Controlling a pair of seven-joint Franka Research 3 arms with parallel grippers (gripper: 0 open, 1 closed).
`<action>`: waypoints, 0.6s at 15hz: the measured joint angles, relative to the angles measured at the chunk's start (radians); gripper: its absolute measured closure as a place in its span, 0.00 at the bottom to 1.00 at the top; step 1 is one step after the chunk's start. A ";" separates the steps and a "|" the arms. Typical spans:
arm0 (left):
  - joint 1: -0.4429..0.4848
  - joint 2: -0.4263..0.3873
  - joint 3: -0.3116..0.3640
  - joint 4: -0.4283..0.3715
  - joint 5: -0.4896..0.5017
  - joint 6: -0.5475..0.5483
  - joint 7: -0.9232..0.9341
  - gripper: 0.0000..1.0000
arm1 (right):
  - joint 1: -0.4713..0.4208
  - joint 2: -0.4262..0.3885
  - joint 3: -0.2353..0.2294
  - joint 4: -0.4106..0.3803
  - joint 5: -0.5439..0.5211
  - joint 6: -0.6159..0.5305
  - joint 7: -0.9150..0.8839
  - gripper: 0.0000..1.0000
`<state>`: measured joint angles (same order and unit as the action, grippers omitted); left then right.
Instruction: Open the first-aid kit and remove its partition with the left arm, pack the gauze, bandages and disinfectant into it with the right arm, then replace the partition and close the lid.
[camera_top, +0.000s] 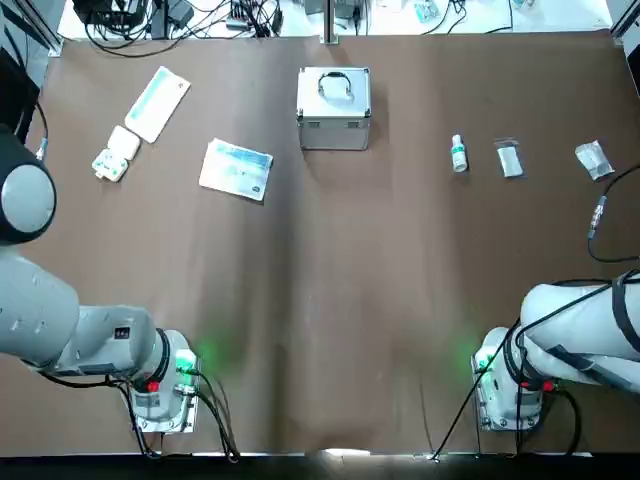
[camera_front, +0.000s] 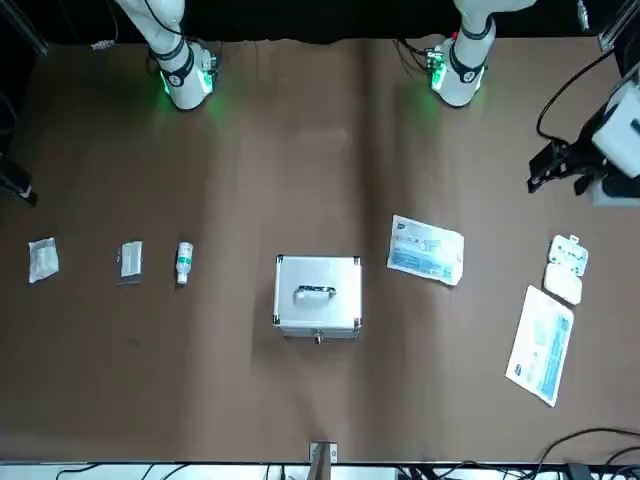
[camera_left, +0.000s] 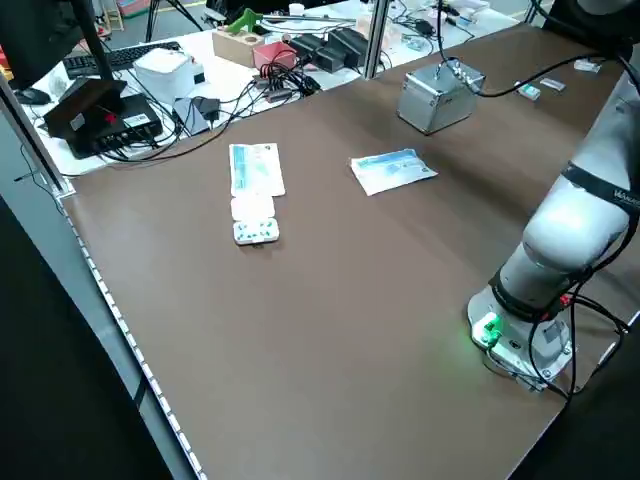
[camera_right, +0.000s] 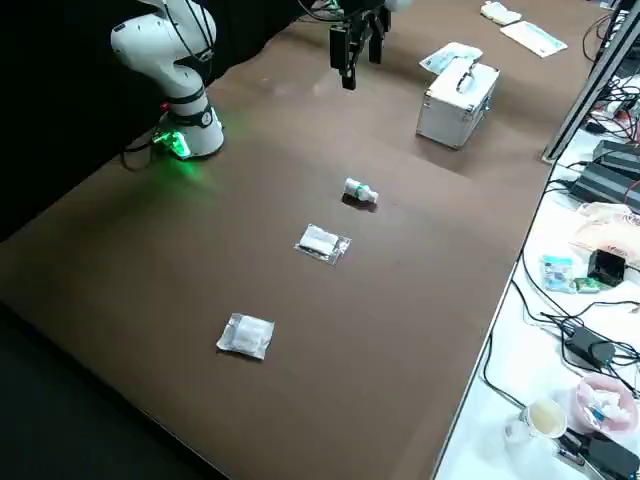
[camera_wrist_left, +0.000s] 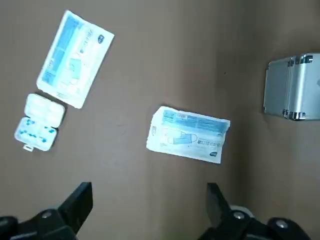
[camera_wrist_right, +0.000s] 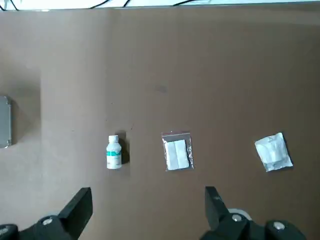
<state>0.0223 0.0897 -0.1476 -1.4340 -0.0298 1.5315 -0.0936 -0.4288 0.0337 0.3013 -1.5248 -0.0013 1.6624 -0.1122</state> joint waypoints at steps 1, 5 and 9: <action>-0.006 0.014 -0.002 0.000 -0.001 0.006 -0.020 0.00 | 0.006 0.000 0.002 -0.003 0.000 0.000 0.000 0.01; -0.051 0.069 -0.016 -0.001 -0.004 0.055 -0.139 0.00 | 0.042 0.004 0.008 -0.025 0.003 -0.003 0.000 0.01; -0.099 0.128 -0.027 -0.002 -0.032 0.095 -0.341 0.00 | 0.141 0.043 0.011 -0.039 0.008 -0.001 0.009 0.01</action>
<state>-0.0768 0.2176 -0.1745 -1.4358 -0.0621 1.6263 -0.4349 -0.2875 0.0762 0.3119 -1.5641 0.0064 1.6619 -0.1036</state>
